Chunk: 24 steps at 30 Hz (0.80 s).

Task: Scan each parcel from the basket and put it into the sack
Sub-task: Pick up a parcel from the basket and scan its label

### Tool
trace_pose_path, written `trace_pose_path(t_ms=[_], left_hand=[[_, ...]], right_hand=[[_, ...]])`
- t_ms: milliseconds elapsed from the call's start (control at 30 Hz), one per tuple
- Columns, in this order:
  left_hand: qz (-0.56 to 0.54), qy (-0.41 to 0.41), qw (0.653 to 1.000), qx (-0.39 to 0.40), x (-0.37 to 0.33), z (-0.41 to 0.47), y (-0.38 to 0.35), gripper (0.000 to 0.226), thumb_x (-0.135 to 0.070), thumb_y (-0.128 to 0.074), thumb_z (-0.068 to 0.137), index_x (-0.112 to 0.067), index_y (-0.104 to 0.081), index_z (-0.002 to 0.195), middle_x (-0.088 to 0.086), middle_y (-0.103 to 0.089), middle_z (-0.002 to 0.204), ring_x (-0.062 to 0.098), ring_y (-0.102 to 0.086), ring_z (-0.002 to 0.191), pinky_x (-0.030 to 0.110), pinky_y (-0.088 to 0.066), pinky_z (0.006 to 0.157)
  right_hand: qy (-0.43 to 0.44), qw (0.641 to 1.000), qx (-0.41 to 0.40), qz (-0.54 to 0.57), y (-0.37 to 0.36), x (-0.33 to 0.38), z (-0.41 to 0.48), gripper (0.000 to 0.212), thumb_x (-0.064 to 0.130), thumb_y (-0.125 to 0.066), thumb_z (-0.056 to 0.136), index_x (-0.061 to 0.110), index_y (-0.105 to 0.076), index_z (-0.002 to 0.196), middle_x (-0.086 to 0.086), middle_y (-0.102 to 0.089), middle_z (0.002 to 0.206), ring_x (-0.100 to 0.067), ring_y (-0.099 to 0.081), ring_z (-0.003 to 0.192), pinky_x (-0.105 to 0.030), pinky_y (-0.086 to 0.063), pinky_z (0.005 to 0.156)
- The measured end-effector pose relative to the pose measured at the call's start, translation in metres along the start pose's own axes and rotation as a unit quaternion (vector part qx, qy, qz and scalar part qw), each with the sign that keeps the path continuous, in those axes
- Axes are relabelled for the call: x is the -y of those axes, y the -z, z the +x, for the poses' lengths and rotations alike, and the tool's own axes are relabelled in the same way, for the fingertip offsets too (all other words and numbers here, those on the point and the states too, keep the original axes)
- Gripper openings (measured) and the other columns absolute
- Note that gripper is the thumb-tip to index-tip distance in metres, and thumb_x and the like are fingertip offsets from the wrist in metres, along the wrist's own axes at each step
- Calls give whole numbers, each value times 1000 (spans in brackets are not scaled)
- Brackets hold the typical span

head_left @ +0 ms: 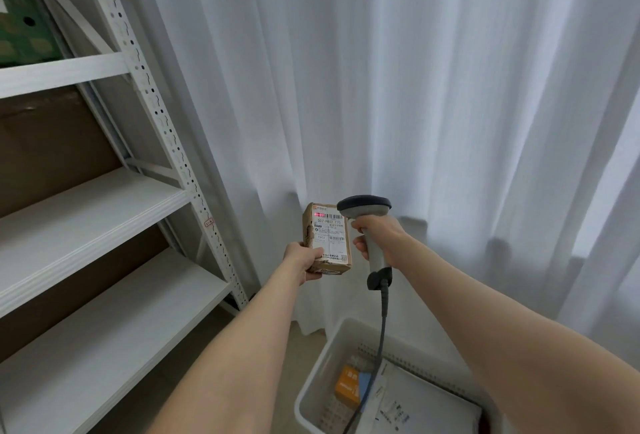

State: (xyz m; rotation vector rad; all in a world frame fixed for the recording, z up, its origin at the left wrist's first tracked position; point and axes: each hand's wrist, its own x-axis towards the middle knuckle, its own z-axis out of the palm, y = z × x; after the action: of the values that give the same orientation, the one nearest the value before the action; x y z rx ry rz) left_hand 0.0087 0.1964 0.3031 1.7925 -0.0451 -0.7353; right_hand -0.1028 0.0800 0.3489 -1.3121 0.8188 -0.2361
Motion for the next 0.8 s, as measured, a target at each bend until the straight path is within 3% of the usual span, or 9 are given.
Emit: trace_pose_path(t_ms=[533, 800], left_hand=[[-1, 9, 1000, -17, 2, 4, 5, 29, -1, -56, 92, 0, -48, 120, 20, -63, 119, 30, -64, 98, 46, -54, 82], [7, 20, 1000, -20, 8, 12, 5, 28, -3, -54, 94, 0, -48, 121, 19, -62, 119, 31, -63, 104, 48, -54, 86]], right_hand=[[-18, 999, 21, -28, -5, 10, 5, 12, 11, -60, 88, 5, -53, 94, -9, -57, 56, -17, -51, 46, -24, -45, 48], [-25, 999, 27, -34, -9, 11, 9, 16, 10, -60, 87, 4, -54, 100, -10, -56, 59, -18, -50, 46, -23, -46, 48]])
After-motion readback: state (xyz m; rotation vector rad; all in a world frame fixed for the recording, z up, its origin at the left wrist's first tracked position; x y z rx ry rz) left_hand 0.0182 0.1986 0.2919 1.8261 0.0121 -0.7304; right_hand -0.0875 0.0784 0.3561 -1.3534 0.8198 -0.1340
